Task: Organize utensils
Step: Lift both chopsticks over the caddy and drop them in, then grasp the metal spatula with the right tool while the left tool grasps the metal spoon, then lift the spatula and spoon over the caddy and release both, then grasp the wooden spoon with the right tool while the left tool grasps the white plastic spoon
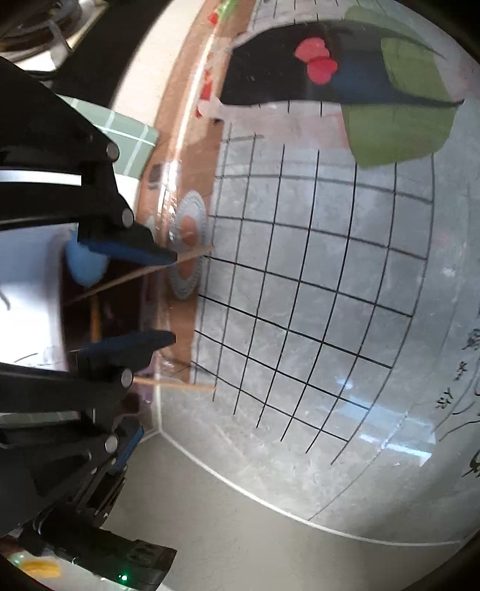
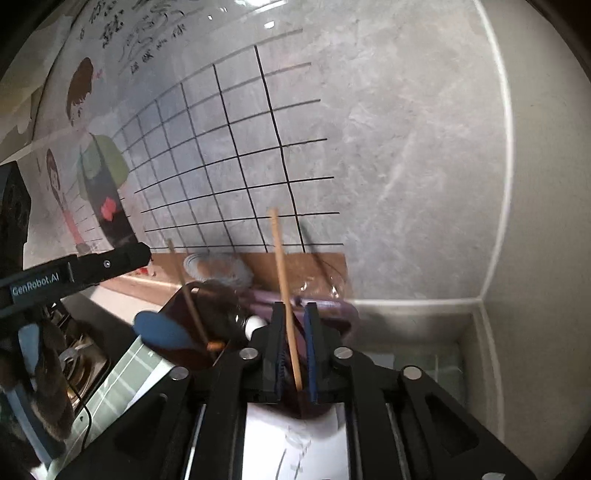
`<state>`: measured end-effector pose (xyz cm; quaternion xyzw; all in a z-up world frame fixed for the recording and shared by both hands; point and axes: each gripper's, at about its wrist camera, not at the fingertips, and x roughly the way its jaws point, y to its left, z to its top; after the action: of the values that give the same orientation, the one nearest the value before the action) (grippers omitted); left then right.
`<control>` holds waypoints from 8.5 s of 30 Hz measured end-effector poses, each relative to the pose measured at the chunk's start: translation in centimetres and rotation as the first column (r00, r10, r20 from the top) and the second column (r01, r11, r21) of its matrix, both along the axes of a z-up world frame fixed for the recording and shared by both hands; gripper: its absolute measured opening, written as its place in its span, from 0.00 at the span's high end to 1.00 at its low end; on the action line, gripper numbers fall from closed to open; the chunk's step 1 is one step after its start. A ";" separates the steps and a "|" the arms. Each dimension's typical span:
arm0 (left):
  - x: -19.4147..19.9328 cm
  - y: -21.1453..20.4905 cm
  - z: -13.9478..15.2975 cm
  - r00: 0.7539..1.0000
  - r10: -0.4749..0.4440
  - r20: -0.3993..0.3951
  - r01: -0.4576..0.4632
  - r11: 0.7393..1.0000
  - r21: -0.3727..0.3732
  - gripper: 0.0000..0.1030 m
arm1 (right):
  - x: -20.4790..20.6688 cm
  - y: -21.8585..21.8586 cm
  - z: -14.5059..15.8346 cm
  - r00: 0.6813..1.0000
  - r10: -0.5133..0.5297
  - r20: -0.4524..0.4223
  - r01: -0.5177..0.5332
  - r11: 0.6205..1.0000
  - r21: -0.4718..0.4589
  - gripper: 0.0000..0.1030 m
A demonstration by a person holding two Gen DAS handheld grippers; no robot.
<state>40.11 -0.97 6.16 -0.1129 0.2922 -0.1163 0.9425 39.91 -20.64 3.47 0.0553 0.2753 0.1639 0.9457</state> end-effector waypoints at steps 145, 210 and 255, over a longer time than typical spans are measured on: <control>-18.2 5.8 -6.5 0.958 -0.035 -0.283 0.062 0.995 0.084 0.72 | -15.1 4.7 -3.4 0.976 -0.014 -0.219 -0.011 0.994 -0.113 0.72; 2.6 -0.1 2.3 0.976 -0.156 -0.149 0.166 0.985 0.052 0.53 | 1.7 0.9 2.9 0.996 -0.064 -0.056 0.060 0.996 -0.071 0.70; -8.5 2.6 -12.2 0.876 -0.187 -0.444 0.282 0.947 0.156 0.41 | -14.0 -0.8 -9.3 0.819 0.129 -0.559 -0.236 0.964 -0.123 0.89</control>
<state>31.57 1.60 -6.02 0.0040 0.5122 -0.1706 0.8417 25.92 -21.49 -5.80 -0.0158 0.5515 0.2049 0.8084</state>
